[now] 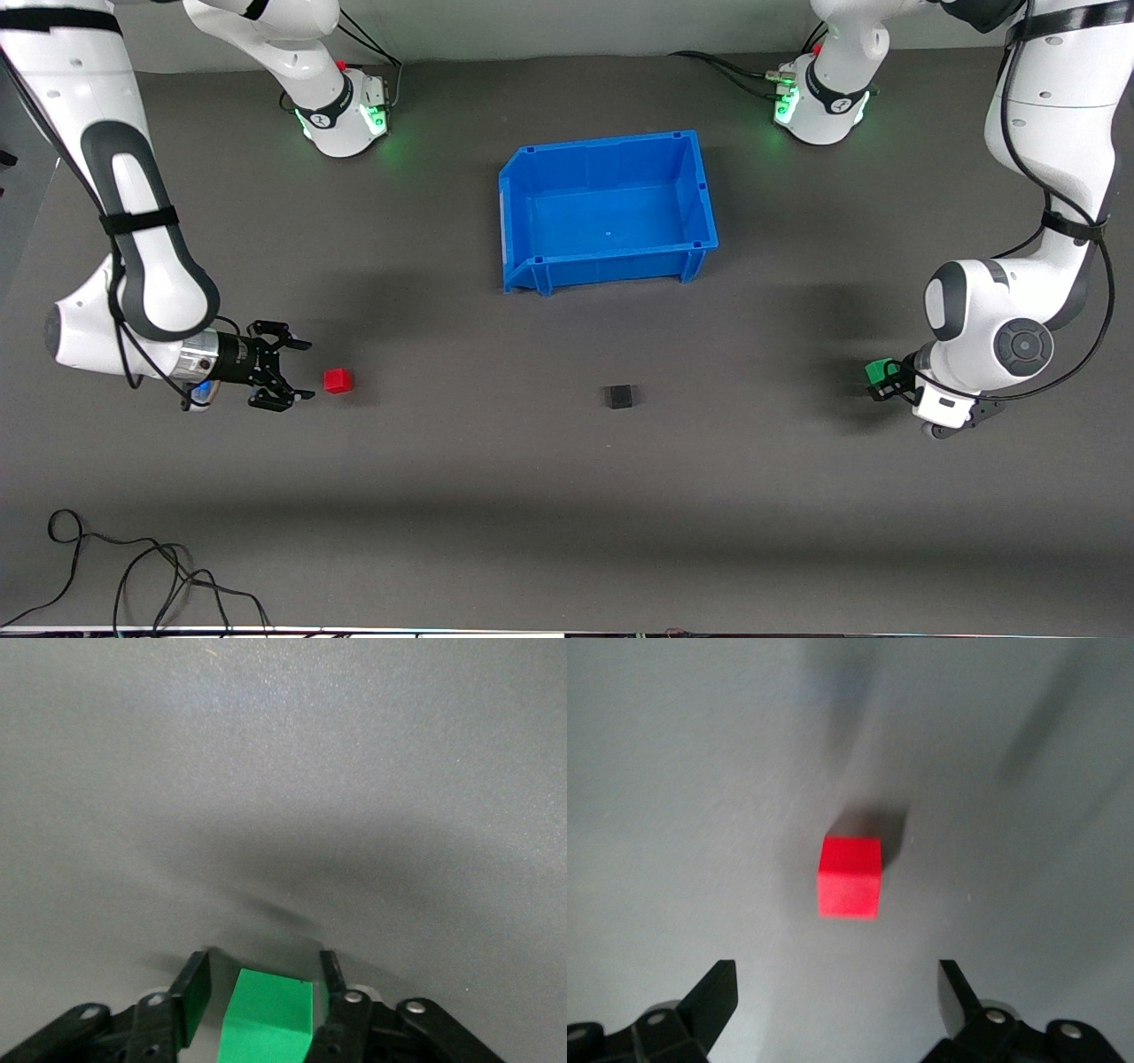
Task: Attach green and red cubes to black cube
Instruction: 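Grasp the red cube with the right gripper while the left gripper grasps the green cube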
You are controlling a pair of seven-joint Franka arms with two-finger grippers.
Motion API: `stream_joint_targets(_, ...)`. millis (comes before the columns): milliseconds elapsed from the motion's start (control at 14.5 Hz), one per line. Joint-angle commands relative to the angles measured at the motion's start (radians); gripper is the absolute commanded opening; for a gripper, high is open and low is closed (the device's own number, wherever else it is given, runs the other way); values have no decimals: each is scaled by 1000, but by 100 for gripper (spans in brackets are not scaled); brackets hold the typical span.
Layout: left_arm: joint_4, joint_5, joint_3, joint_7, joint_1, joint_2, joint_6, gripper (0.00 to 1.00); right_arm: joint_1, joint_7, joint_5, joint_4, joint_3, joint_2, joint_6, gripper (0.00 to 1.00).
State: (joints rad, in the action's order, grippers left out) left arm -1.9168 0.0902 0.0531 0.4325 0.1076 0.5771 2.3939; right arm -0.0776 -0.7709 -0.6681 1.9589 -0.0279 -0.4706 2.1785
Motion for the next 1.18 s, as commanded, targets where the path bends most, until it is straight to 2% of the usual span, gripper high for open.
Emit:
stream_joint_targets(0, -13, 19, -6, 5, -9, -20, -33, 49, -8, 83, -65, 0, 5, -55, 56, 100)
stream_joint_targets(346, -5, 19, -4, 5, -11, -28, -79, 49, -4, 119, -116, -3, 5, -108, 64, 100)
stream_joint_targets(484, -4, 19, -4, 5, -11, -29, -81, 38, -5, 119, -116, -5, 5, -111, 64, 99)
stream_joint_targets(553, -2, 19, -4, 5, -9, -33, -85, 33, -7, 120, -116, -6, 5, -112, 64, 91)
stream_joint_targets(692, 4, 20, -4, 3, -11, -33, -85, 19, -10, 130, -116, -6, 5, -112, 63, 51)
stream_joint_targets(761, 13, 20, -4, 3, -11, -33, -91, 10, -10, 130, -116, -8, 5, -112, 61, 37)
stream_joint_targets(830, 27, 19, -2, 20, -9, -37, -102, 6, -10, 128, -116, -9, 5, -112, 61, 27)
stream_joint_targets(1107, 129, 0, 11, 156, -16, -56, -263, 3, -10, 110, -116, -32, 5, -100, 37, 25)
